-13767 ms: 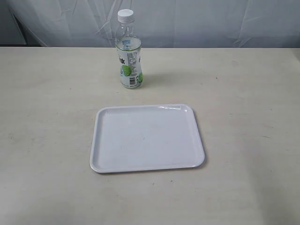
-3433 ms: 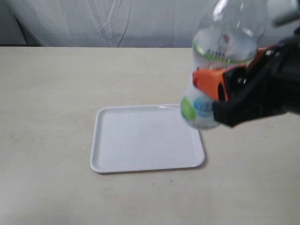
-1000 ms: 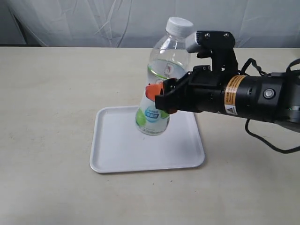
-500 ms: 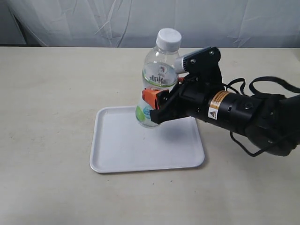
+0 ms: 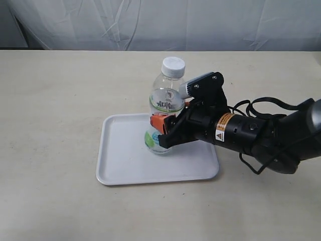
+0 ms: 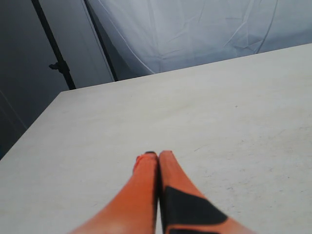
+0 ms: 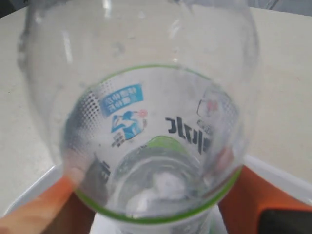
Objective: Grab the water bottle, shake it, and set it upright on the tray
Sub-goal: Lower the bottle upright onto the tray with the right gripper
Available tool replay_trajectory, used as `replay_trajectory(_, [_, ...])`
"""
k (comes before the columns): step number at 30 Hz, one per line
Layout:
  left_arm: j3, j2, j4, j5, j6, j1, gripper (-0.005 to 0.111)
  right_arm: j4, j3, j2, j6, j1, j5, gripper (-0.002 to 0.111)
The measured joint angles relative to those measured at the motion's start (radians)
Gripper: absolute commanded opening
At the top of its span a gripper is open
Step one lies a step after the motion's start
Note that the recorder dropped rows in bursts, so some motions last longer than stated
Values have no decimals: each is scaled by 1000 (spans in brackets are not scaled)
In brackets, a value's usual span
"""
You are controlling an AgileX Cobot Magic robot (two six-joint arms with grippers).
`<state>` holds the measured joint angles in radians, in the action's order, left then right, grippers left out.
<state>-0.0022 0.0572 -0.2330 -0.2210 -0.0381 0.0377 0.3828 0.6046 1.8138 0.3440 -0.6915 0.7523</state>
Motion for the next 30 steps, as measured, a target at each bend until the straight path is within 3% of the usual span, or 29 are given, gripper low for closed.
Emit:
replay_trajectory(5, [0,0,0,0,0,0,0,0,10,0,0,0,-30,4])
replay_trajectory(7, [0,0,0,0,0,0,0,1,10,0,8,0,-35,23])
replay_trajectory(10, [0,0,0,0,0,0,0,0,10,-2,22,0,-37,64])
replay_trajectory(12, [0,0,0,0,0,0,0,-8,10,-2,24,0,-37,76])
replay_trajectory(24, [0,0,0,0,0,0,0,-25,10,-4,32,0,-86,80])
replay_trajectory(30, [0,0,0,0,0,0,0,40,10,-81,171,0,-283,80])
